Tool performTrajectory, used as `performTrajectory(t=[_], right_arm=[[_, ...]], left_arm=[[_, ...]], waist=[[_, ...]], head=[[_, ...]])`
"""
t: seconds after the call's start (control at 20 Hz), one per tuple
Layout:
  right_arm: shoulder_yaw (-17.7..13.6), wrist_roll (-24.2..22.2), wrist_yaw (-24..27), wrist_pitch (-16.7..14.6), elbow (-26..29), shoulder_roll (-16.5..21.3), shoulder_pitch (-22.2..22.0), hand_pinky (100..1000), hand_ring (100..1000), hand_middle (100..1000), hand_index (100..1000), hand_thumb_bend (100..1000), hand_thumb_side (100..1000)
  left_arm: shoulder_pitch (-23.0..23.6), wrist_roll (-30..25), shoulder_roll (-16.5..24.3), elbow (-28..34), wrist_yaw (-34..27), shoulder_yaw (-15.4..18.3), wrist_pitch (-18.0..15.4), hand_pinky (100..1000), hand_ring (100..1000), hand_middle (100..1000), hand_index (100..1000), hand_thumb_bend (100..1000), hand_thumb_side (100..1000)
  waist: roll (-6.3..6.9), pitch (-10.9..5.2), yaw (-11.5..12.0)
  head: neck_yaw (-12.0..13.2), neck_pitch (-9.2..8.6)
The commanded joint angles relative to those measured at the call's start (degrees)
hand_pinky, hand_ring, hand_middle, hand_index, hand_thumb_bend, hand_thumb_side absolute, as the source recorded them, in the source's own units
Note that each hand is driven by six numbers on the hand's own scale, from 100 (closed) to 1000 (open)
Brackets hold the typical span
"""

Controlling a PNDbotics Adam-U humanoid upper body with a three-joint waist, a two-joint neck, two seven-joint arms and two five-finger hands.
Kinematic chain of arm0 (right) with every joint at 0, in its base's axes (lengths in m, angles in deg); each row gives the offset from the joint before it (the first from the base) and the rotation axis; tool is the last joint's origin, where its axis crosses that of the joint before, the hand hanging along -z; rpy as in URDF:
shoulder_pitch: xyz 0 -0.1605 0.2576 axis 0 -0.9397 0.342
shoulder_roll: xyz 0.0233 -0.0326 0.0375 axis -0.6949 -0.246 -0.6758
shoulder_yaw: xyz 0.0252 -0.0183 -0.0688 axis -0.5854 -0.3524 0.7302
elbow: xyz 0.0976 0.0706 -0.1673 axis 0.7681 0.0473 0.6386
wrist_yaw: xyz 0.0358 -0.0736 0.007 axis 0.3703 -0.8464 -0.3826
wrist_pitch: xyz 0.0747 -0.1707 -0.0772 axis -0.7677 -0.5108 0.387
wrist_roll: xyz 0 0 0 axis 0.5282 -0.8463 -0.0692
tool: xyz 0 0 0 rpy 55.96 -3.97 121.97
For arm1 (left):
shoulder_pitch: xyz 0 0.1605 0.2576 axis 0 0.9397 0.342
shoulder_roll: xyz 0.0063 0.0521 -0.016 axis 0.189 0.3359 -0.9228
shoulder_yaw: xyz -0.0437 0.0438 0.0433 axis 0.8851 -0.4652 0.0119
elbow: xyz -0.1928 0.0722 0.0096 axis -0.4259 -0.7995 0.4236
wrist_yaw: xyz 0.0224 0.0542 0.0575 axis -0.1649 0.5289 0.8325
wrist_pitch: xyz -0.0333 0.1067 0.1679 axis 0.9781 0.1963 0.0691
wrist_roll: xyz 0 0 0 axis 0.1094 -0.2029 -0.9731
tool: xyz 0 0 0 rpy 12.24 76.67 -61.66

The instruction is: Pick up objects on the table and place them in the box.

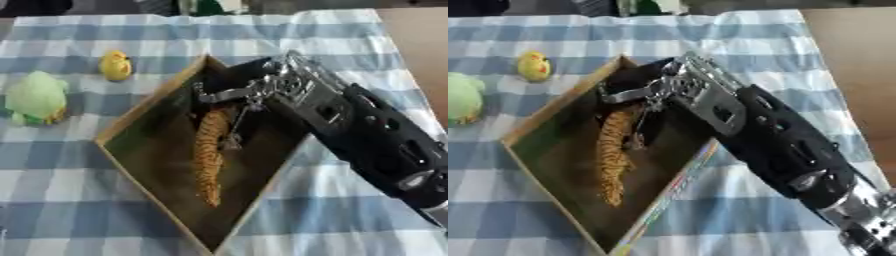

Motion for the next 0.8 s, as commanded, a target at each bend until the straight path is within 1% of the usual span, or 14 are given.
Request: performTrajectory(t=[0.05, 0.15, 0.2, 0.35, 0.4, 0.45, 0.5, 0.55, 0.6, 0.65, 0.8], right_arm=[[0.0, -4.7, -0.8, -6.2, -0.2, 0.2, 1.0, 715, 677, 454, 618, 100, 100], [0.3, -4.7, -1.0, -7.4, -0.4, 0.3, 1.0, 754, 741, 569, 732, 100, 108], [0.4, -4.7, -1.2, -8.3, -0.5, 0.3, 1.1, 776, 780, 638, 781, 100, 144], [0.7, -4.7, -2.1, -11.4, -0.5, 0.5, 1.5, 815, 832, 743, 852, 100, 212], [0.8, -4.7, -2.7, -12.5, -0.6, 0.5, 1.7, 825, 845, 768, 867, 115, 222], [1.0, -4.7, -3.5, -13.9, -0.9, 0.6, 1.9, 833, 856, 790, 880, 183, 235], [1.1, -4.7, -4.2, -15.2, -1.2, 0.7, 2.0, 833, 856, 790, 880, 183, 235], [1.1, -4.7, -4.9, -16.5, -1.7, 0.7, 2.2, 853, 887, 838, 900, 310, 257], [1.3, -4.7, -5.6, -17.9, -2.3, 0.9, 2.5, 855, 890, 841, 902, 320, 258], [1.4, -4.7, -6.5, -19.3, -2.9, 1.0, 2.9, 864, 907, 864, 913, 375, 264], [0.9, -4.7, -8.4, -22.9, -4.7, 1.3, 3.8, 868, 920, 882, 915, 391, 257]], left_arm=[[-0.6, -0.2, 0.3, 1.0, -0.3, -0.1, -0.1, 438, 569, 607, 720, 100, 779], [-0.6, -0.2, 0.3, 1.0, -0.3, -0.1, -0.1, 438, 570, 607, 720, 100, 779], [-0.6, -0.2, 0.3, 1.0, -0.3, -0.1, 0.0, 438, 570, 607, 720, 100, 779], [-0.5, -0.2, 0.3, 1.0, -0.3, -0.1, 0.0, 438, 570, 607, 720, 100, 779], [-0.5, -0.2, 0.3, 1.0, -0.3, -0.1, 0.0, 438, 570, 608, 721, 100, 779], [-0.5, -0.2, 0.3, 1.0, -0.3, -0.1, 0.0, 438, 570, 608, 721, 100, 779], [-0.4, -0.2, 0.3, 1.0, -0.3, -0.1, 0.0, 438, 570, 608, 721, 100, 779], [-0.4, -0.2, 0.4, 1.0, -0.4, -0.1, 0.0, 438, 570, 608, 721, 100, 778], [-0.4, -0.2, 0.4, 1.0, -0.4, -0.1, 0.0, 438, 571, 608, 721, 100, 778], [-0.4, -0.1, 0.4, 1.0, -0.4, -0.1, 0.0, 438, 571, 608, 721, 100, 779], [-0.3, -0.2, 0.4, 1.0, -0.4, -0.1, 0.1, 438, 571, 608, 721, 100, 778]], waist=[[0.11, -1.02, -0.1], [0.11, -1.03, -0.1], [0.1, -1.04, -0.2], [0.1, -1.13, -0.3], [0.1, -1.17, -0.3], [0.1, -1.21, -0.3], [0.1, -1.24, -0.3], [0.09, -1.29, -0.3], [0.07, -1.36, -0.4], [0.03, -1.43, -0.4], [0.0, -1.56, -0.5]], head=[[-0.1, -0.66], [-0.1, -0.69], [-0.1, -0.69], [-0.2, -0.52], [-0.2, -0.47], [-0.3, -0.42], [-0.3, -0.39], [-0.3, -0.34], [-0.3, -0.29], [-0.3, -0.29], [-0.2, -0.33]])
